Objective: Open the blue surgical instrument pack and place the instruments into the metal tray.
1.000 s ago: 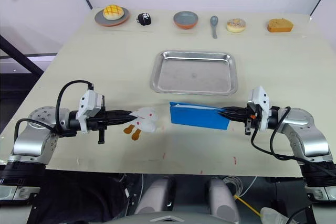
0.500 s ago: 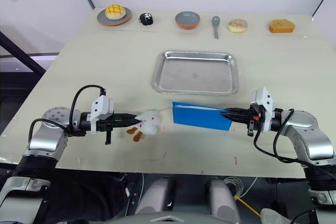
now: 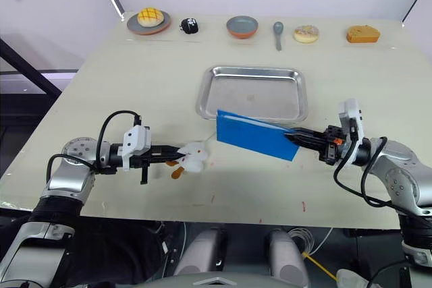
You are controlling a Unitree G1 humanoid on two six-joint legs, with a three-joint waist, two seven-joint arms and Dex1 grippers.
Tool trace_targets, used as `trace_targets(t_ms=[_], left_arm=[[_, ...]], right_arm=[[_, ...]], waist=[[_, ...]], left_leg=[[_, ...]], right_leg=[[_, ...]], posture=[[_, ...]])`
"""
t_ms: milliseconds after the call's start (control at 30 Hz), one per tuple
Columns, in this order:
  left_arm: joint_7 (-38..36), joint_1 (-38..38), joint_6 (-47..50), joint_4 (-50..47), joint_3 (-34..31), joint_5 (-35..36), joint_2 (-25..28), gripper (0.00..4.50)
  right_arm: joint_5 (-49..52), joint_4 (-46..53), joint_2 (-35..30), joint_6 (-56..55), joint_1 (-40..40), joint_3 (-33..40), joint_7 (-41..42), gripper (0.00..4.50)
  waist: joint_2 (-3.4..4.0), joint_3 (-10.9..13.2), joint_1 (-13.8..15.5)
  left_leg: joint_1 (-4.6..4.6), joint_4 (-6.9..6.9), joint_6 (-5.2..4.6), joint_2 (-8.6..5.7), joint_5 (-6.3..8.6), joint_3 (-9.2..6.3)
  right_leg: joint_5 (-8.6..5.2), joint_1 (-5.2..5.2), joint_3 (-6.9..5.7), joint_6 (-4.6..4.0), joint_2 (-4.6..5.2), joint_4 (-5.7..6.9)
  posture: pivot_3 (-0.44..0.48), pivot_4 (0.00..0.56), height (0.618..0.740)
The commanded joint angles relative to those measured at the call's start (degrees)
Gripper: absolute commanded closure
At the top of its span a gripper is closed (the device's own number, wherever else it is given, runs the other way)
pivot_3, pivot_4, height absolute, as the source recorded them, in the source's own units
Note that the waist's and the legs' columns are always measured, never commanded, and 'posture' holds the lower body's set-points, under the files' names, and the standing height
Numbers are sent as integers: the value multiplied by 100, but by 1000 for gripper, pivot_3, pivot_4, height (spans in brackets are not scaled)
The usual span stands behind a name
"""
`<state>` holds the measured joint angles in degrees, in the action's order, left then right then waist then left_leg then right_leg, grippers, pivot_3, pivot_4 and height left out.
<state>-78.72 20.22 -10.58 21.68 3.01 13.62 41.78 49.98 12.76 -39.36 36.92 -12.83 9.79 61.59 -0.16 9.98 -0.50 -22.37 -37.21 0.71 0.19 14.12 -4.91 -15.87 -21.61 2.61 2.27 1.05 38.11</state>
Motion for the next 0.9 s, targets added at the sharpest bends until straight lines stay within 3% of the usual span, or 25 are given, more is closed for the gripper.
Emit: trace_targets(t_ms=[33, 233, 700, 900], left_arm=[[-90, -109, -91, 321, 377, -356, -93, 4471], [-99, -76, -244, 443, 364, -363, -145, 4471], [-148, -128, -299, 306, 296, -310, -67, 4471], [-227, -193, -257, 169, 256, -248, 56, 4471]], right_arm=[[573, 366, 63, 236, -155, 335, -157, 4500], [928, 471, 95, 468, -262, 452, -381, 4500], [-1503, -355, -281, -1289, 62, -804, 757, 4500], [-1939, -812, -248, -1861, -32, -1011, 1075, 4500]], waist=[[13, -8, 0], [24, -15, 0], [29, -18, -10], [31, -21, -40]], left_leg=[[0, 0, 0, 0, 0, 0], [0, -2, -1, -1, 0, 1], [1, -4, -1, -3, 0, 1], [10, -3, -1, 0, 0, 7]], right_leg=[[0, 1, 0, 0, 0, 0], [0, 0, 1, 1, -1, 2], [-1, 1, -1, 3, -3, 2], [-1, 2, 4, 2, -6, 6]], posture=[[0, 150, 740], [0, 150, 740], [0, 150, 740], [0, 150, 740]])
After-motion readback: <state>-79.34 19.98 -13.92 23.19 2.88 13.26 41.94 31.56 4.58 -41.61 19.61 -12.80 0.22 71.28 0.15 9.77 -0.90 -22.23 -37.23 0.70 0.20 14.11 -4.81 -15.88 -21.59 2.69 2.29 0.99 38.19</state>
